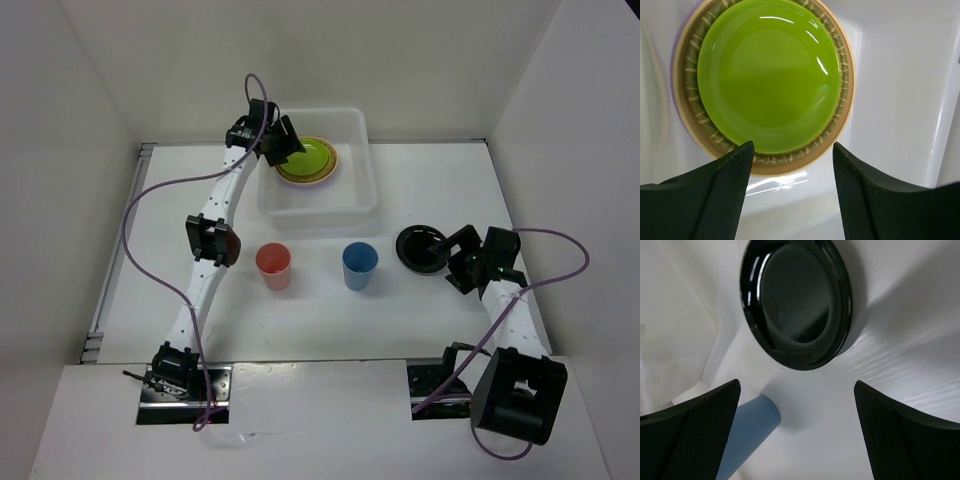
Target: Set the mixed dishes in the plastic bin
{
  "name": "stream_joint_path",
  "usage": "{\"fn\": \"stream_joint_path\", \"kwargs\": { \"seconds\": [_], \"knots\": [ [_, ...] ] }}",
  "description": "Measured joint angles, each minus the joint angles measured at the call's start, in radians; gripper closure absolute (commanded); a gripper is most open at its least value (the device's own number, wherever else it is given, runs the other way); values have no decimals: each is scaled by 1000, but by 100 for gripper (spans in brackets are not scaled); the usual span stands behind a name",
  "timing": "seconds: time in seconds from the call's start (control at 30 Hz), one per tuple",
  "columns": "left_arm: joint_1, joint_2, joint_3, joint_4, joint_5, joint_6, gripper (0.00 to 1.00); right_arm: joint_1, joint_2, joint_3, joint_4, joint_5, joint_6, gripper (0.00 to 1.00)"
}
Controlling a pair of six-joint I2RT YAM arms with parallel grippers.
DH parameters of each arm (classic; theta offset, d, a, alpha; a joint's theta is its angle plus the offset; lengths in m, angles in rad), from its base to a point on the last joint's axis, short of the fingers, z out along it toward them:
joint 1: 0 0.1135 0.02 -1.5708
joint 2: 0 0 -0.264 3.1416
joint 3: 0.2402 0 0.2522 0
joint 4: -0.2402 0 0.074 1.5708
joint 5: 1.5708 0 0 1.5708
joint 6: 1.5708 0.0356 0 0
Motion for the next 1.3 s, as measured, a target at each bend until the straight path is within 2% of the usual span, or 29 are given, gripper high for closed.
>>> {"fn": "stream_joint_path", "kwargs": {
  "seconds": [0.03, 0.07, 0.13, 0.27, 0.33, 0.4, 0.57, 0.63, 0.7, 0.73, 0.8, 0.83, 0.9, 1.07, 1.3],
  "knots": [
    [-1, -2, 0, -1, 5, 0, 29, 0, 16, -13, 21, 3, 7, 2],
    [-2, -6, 0, -1, 9, 0, 29, 0, 31, -24, 37, 4, 13, 6],
    [-6, -27, 0, -8, 15, -1, 30, -1, 68, -51, 74, 8, 29, 10],
    [-21, -138, -1, -18, 23, 2, 30, -2, 130, -105, 155, 19, 66, 16],
    [-33, -247, -2, -18, 23, 12, 28, -2, 162, -122, 195, 32, 78, 24],
    [-42, -371, -2, -7, 23, 29, 28, -2, 185, -128, 240, 38, 98, 38],
    [-51, -698, 29, 33, 69, 60, 27, -4, 245, -140, 339, 52, 153, 46],
    [-39, -801, 49, 40, 103, 76, 26, -4, 285, -135, 381, 42, 172, 53],
    [-31, -886, 53, 35, 122, 87, 24, -4, 336, -120, 418, 27, 192, 53],
    [-27, -916, 53, 29, 128, 94, 24, -4, 356, -110, 433, 19, 199, 57],
    [-23, -964, 52, 9, 136, 109, 23, -4, 398, -90, 456, 14, 203, 63],
    [-21, -978, 52, -4, 139, 113, 22, -4, 417, -81, 468, 10, 208, 72],
    [-18, -997, 51, -38, 135, 132, 20, -3, 453, -66, 478, 6, 212, 77],
    [-7, -1024, 42, -154, 91, 175, 19, -3, 514, -31, 505, -7, 220, 100],
    [-3, -1064, 34, -266, 16, 215, 18, -1, 523, -2, 501, -7, 220, 100]
  ]
}}
